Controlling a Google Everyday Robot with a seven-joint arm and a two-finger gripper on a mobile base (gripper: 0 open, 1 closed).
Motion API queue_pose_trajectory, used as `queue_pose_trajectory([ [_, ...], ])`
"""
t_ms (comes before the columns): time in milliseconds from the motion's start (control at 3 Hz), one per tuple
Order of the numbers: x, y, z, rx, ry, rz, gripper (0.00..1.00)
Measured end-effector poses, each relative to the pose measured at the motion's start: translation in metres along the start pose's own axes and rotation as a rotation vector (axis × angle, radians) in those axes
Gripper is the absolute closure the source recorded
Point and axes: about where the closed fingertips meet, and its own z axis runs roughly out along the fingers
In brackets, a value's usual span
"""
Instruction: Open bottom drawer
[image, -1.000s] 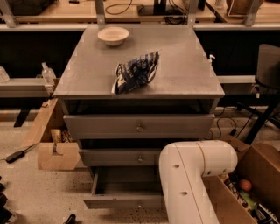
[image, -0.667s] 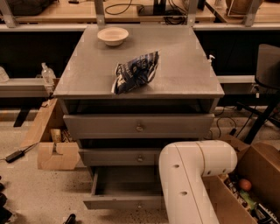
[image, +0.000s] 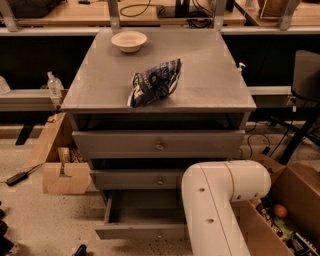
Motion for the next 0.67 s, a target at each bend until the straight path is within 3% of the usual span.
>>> queue_pose_trajectory([
  [333, -0.0001, -0.0005, 0.0001, 0.000, 0.000, 0.000, 0.96],
  [667, -0.0002, -0.0009, 0.0001, 0.000, 0.000, 0.000, 0.73],
])
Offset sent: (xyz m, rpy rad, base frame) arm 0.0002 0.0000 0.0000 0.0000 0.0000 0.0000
